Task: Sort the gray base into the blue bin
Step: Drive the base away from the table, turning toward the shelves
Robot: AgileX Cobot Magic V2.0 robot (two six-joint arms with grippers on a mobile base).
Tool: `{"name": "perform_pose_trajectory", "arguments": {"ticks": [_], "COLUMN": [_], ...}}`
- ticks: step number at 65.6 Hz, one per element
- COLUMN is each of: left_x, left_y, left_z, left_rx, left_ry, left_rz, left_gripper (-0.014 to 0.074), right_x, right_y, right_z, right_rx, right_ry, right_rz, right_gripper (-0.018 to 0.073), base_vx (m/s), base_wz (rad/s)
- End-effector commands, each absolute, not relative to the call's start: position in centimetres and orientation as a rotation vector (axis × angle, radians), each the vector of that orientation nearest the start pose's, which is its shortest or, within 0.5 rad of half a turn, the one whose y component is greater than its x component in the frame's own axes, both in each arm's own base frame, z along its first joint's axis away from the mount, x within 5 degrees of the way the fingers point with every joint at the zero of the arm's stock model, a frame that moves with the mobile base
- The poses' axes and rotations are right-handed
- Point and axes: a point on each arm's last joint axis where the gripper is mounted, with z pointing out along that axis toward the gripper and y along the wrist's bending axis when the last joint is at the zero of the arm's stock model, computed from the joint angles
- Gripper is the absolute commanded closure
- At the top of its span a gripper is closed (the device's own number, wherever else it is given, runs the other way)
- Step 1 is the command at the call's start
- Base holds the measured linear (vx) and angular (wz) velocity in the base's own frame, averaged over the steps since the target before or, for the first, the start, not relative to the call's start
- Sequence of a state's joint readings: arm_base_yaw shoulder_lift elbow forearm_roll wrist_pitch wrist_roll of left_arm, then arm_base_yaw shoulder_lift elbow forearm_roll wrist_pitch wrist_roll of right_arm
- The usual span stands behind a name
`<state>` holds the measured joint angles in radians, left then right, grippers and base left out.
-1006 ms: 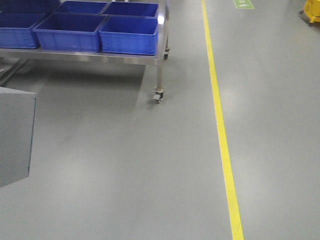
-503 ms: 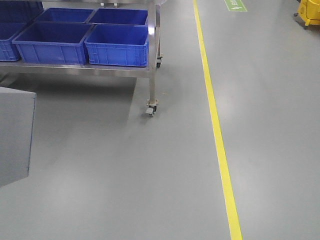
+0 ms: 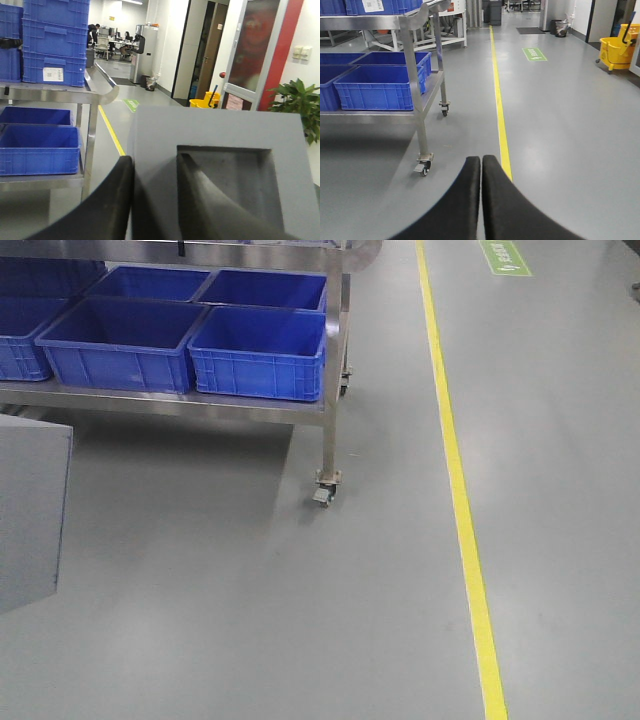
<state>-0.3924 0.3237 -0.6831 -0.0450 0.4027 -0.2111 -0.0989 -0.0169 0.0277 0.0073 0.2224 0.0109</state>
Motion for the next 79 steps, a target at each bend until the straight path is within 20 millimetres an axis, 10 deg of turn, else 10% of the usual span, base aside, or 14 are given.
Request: {"name": "perform_pose_trajectory", "arguments": {"ticks": [1, 79], "left_x": [4.54, 4.54], "left_y": [-2.07, -2.07], "left_z": [39.85, 39.84], "left_rx": [0.105, 0.105], "left_ry": [1.428, 1.428], "left_rz": [-0.562, -0.562], "left_gripper": [0.0603, 0.0603], "right_x": [5.68, 5.68], "right_y": [-0.58, -0.58], "right_z": [18.96, 18.96], "right_rx": [0.084, 0.084], "right_ry": [1.659, 1.659], "right_rz": [-0.077, -0.077], "right_gripper": [0.0564, 0.0564], "base_vx": [0.37, 0.29], "base_wz": [0.11, 0.51]}}
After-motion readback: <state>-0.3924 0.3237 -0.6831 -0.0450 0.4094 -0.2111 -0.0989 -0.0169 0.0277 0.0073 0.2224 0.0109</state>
